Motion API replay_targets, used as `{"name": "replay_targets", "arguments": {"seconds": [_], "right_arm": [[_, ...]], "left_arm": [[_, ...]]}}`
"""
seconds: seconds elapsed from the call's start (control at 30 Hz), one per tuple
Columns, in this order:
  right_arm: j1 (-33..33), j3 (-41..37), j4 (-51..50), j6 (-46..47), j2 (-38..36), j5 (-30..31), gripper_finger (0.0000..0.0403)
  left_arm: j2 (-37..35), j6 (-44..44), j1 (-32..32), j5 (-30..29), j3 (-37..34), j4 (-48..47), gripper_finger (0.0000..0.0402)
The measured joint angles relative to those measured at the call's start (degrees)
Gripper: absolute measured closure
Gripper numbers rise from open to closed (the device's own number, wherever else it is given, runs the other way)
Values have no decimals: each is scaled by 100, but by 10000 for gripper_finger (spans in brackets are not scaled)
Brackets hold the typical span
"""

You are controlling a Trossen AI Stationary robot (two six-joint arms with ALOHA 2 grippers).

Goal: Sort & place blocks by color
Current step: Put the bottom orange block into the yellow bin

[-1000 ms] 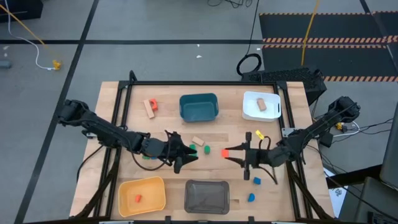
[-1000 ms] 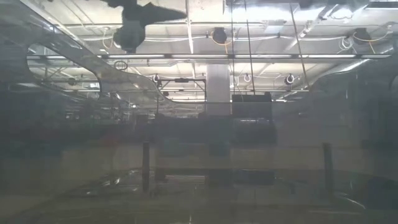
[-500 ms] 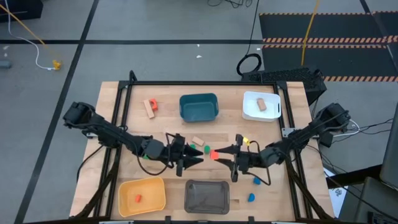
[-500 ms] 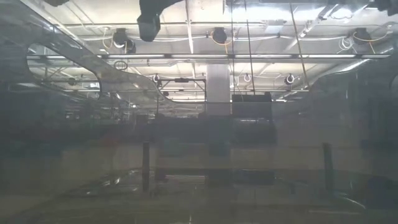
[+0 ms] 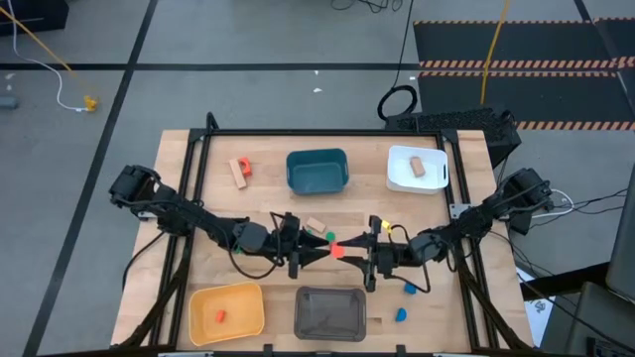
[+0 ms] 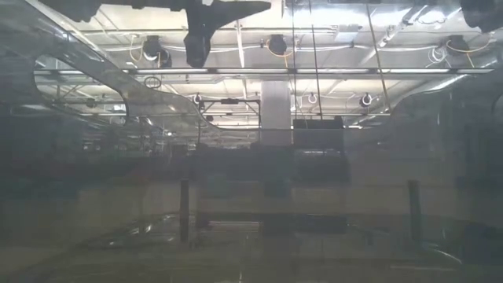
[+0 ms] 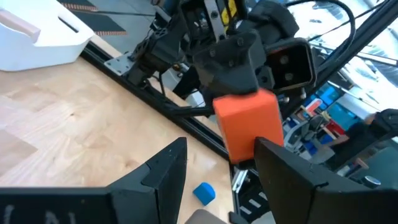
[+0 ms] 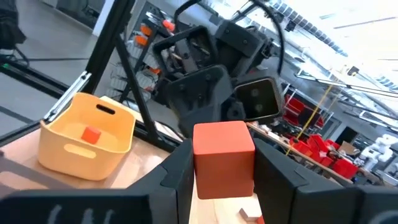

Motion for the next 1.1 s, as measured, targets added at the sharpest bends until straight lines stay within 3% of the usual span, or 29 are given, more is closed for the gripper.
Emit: {"name": "replay_targets", "arguments": {"seconds": [0.37, 0.8, 1.1], "right_arm": [[-13, 2, -134, 7, 1, -42, 289], [-111, 2, -115, 5, 1, -138, 289], [-286, 2, -288, -90, 1, -146, 289]], "left_arm": [[-4, 210, 10, 541, 2, 287, 206], [-4, -62, 125, 512, 2, 244, 88], [-4, -675, 283, 407, 2, 195, 82]]}}
